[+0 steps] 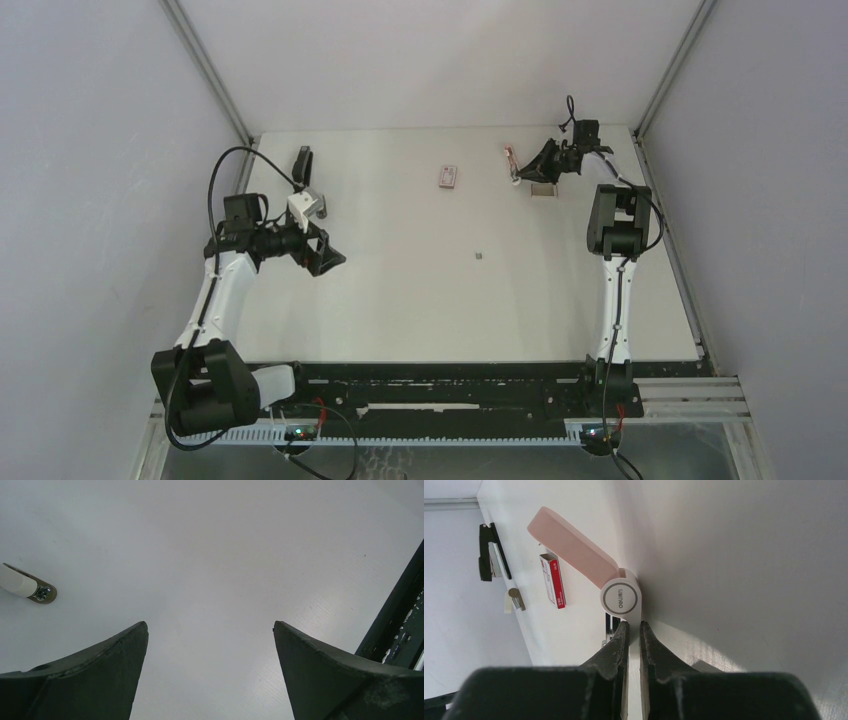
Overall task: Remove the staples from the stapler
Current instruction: Place the stapler at the center of the board.
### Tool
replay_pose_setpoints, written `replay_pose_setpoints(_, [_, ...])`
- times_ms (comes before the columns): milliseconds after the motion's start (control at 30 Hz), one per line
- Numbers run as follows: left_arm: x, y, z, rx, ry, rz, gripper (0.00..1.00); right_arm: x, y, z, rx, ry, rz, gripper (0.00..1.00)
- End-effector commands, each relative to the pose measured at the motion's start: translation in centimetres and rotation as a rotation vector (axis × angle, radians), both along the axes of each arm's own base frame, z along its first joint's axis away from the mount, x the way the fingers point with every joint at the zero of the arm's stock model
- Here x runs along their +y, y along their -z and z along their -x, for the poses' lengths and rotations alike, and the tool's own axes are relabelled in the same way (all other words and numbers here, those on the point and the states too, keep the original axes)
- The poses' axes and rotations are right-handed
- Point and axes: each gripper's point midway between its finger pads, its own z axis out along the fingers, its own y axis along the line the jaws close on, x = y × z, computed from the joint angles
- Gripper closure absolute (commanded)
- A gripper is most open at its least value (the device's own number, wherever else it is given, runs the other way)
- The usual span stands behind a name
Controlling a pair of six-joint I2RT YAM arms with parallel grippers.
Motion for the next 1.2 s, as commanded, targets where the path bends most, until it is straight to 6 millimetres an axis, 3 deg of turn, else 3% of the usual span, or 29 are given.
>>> replay_pose_setpoints(0, [-0.2,-0.1,0.2,-0.021,0.028,0.024,0.0,-0.9,-0.9,-1.1,-0.037,0.02,0.015,0.93])
replay_pose_setpoints(767, [-0.3,-0.5,0.5,-0.028,0.038,0.04,0.0,-1.6,-1.7,-1.1,-0.041,0.035,-0.006,0.82])
replay_pose_setpoints(1167, [-0.5,-0.4,0.7,-0.016,0.049,0.049,0.0,-1.2,-3.2,-0.9,-0.063,0.021,-0.06,0.82])
